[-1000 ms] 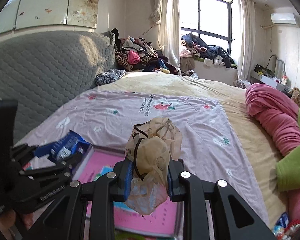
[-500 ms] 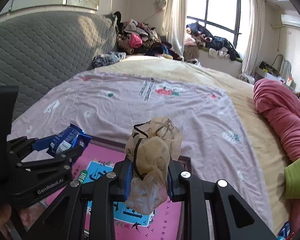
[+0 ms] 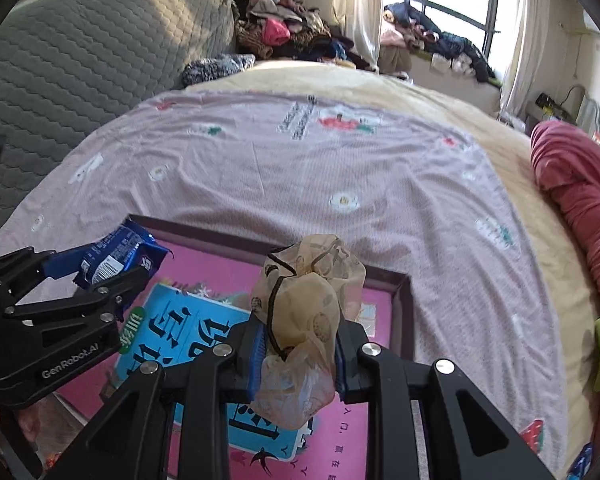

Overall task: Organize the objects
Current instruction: 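Carry the blue packet and the mesh sponge over the pink tray with both tools, then open the left tool to drop the packet in the tray while the right tool releases the sponge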

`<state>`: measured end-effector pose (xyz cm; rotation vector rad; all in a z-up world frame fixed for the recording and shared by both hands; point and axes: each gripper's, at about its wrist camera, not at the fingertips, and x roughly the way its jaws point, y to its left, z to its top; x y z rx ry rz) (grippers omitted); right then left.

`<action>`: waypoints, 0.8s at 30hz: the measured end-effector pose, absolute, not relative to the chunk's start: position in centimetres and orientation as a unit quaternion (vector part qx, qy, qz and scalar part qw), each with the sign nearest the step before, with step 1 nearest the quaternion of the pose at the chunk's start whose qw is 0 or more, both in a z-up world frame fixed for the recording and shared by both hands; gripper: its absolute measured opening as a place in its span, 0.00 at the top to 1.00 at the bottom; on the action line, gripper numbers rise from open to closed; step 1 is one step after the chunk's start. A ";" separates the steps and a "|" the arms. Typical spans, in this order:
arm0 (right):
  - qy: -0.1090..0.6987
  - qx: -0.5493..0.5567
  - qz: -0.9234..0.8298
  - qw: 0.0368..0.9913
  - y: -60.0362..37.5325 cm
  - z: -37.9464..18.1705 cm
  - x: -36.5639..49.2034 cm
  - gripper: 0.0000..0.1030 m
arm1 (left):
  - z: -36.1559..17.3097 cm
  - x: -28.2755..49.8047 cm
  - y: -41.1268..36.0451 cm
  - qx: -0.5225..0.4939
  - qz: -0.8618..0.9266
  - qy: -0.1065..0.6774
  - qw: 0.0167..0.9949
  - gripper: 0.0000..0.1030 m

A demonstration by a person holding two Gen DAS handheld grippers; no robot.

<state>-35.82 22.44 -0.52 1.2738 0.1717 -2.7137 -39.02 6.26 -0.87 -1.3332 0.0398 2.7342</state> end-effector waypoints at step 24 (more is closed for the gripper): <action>0.058 0.476 -0.876 0.054 22.8 -5.0 -39.6 0.64 | -5.3 -41.8 7.3 -0.488 0.871 0.037 0.034 0.37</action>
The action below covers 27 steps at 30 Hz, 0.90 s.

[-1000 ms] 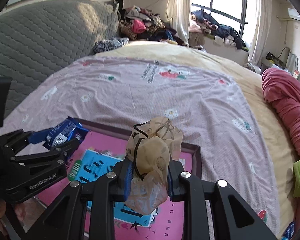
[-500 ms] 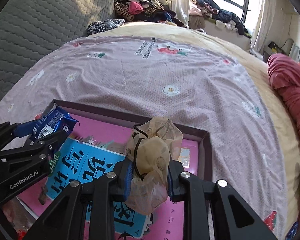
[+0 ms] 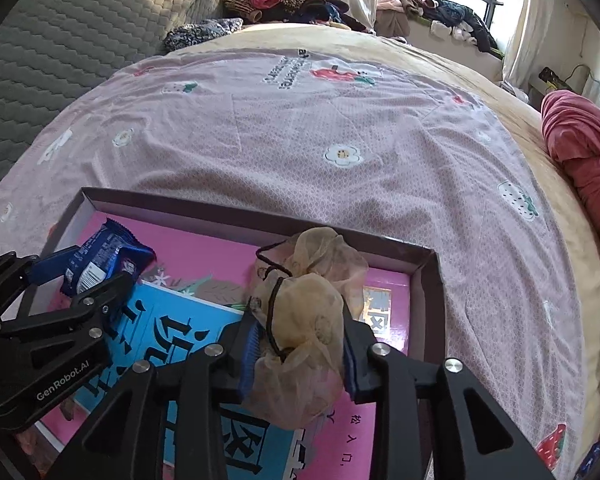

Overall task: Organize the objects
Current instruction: 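Open the left tool to drop the packet in the tray while the right tool releases the sponge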

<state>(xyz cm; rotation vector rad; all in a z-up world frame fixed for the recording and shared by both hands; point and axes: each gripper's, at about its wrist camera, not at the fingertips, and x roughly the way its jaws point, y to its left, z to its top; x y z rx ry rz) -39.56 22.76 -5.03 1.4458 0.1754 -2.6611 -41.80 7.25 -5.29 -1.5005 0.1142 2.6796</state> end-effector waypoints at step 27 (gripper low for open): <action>0.038 0.442 -0.895 0.044 23.8 1.1 -36.7 0.19 | 0.3 -39.1 5.3 -0.480 0.876 0.040 0.018 0.19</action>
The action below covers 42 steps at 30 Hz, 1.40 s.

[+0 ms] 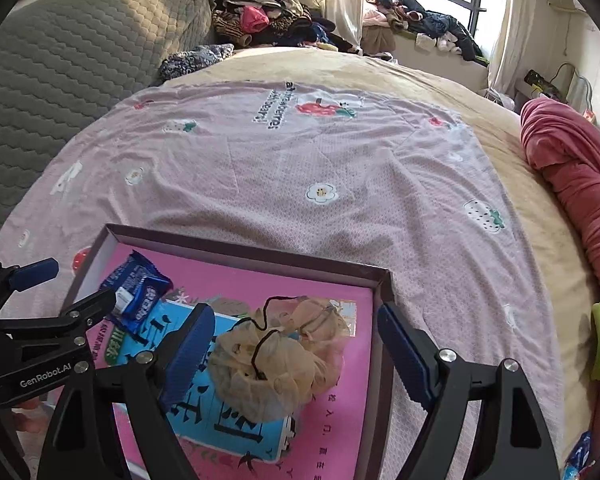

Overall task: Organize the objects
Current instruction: 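Open the left tool to drop the packet in the tray while the right tool releases the sponge, then withdraw both open tools back from the tray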

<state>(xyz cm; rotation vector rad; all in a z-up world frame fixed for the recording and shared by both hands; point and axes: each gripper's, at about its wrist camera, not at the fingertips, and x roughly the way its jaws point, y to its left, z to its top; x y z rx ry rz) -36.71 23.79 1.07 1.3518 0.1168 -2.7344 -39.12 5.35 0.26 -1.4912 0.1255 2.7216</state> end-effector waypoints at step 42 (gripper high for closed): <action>0.046 0.321 -0.944 0.064 23.9 15.1 -11.8 0.03 | 12.8 -15.8 3.1 -0.386 0.920 0.049 0.032 0.18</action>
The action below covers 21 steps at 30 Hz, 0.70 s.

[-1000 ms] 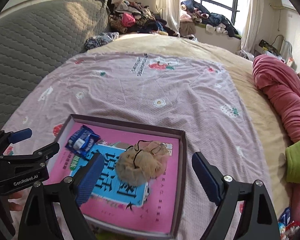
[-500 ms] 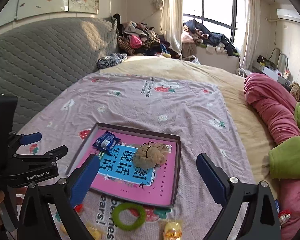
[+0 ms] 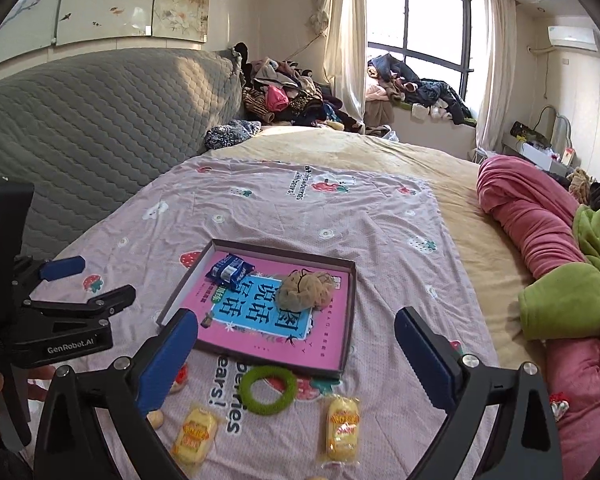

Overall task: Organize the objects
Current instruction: 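Withdraw both open tools back from the tray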

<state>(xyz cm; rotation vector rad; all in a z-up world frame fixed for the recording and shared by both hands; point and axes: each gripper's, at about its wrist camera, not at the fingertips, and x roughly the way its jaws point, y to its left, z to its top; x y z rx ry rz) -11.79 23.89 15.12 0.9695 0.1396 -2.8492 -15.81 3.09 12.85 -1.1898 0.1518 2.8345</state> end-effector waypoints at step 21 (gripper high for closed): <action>0.058 0.338 -0.938 0.054 27.0 12.0 -4.3 0.03 | 10.7 -7.8 6.7 -0.388 0.920 0.039 0.042 0.18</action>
